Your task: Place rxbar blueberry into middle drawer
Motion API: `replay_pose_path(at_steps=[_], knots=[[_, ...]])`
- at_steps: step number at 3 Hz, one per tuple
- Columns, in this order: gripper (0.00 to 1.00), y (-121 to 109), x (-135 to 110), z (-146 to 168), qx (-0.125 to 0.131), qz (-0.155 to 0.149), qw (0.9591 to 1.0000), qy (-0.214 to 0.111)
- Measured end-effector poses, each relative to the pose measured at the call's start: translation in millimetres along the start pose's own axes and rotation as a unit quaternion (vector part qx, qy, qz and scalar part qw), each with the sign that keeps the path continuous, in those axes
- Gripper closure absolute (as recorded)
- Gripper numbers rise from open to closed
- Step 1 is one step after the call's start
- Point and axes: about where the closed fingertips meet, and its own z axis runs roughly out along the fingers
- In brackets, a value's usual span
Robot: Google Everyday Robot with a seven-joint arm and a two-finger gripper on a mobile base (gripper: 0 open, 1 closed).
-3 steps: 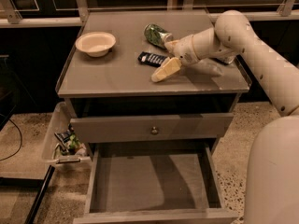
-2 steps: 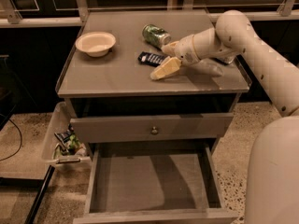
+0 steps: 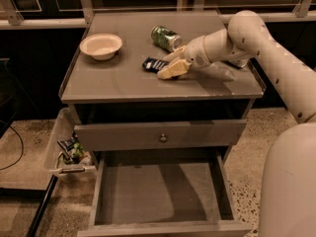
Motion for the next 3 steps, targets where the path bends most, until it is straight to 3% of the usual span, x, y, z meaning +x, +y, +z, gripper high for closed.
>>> replay_pose_path(at_steps=[1,2,3], knots=[[0.87,0.0,0.0,0.0,0.000,0.000,1.0000,0.000],[1.00,0.0,0.0,0.1,0.000,0.000,1.0000,0.000],[1.00,0.1,0.0,0.1,0.000,0.000,1.0000,0.000]])
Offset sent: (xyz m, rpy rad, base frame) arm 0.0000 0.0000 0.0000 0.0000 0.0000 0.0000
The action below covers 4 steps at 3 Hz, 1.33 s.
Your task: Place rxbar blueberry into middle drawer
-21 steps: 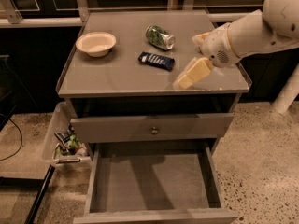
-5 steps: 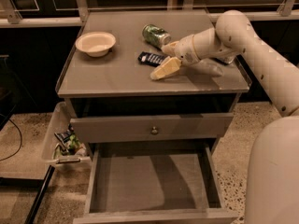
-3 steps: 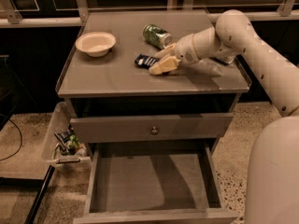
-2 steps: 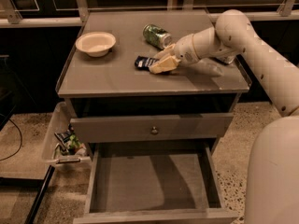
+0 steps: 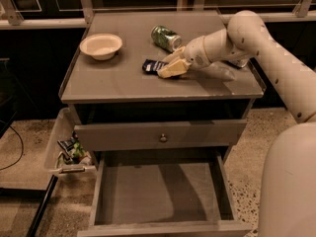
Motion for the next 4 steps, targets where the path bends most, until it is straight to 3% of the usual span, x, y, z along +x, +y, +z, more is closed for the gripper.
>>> replay_pose_path(at_steps=[1,2,3,4], knots=[[1.00,2,-1,-1,-0.001,0.000,1.0000,0.001],[1.00,20,-11,-34,0.016,-0.023,0.9995,-0.012],[1.00,53,-6,-81,0.039,-0.056,0.9975,-0.019],[1.00,87,18,-108,0.046,-0.079,0.9953,-0.034]])
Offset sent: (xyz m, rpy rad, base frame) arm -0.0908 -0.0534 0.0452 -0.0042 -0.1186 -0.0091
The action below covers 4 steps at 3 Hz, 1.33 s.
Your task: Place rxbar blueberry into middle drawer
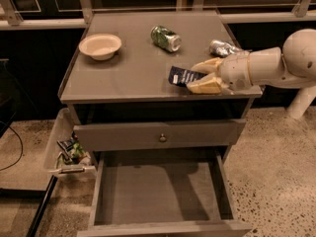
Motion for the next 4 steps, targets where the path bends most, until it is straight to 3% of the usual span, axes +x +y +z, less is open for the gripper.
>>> replay_pose_path(at_steps=[1,2,3,4], knots=[[1.00,38,17,-23,0.000,-0.026,0.9996,-0.010],[1.00,123,54,-43,-0.016,-0.044,0.9988,-0.010],[1.00,122,53,-41,-0.017,-0.047,0.9987,-0.010],[1.00,135,76,-6,-0.044,-0.028,0.9986,-0.006]])
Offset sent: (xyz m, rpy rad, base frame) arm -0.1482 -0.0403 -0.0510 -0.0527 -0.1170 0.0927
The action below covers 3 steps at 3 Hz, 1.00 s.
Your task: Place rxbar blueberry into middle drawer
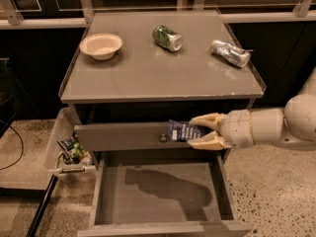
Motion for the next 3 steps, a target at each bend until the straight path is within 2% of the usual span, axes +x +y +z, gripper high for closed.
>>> replay_pose_path(at_steps=[1,2,3], knots=[[1.00,27,50,46,-0.021,0.030,0.9993,-0.002],[1.00,44,88,78,-0.028,0.049,0.9984,-0.007],[1.00,50,160,116,-0.029,0.067,0.9973,-0.004]])
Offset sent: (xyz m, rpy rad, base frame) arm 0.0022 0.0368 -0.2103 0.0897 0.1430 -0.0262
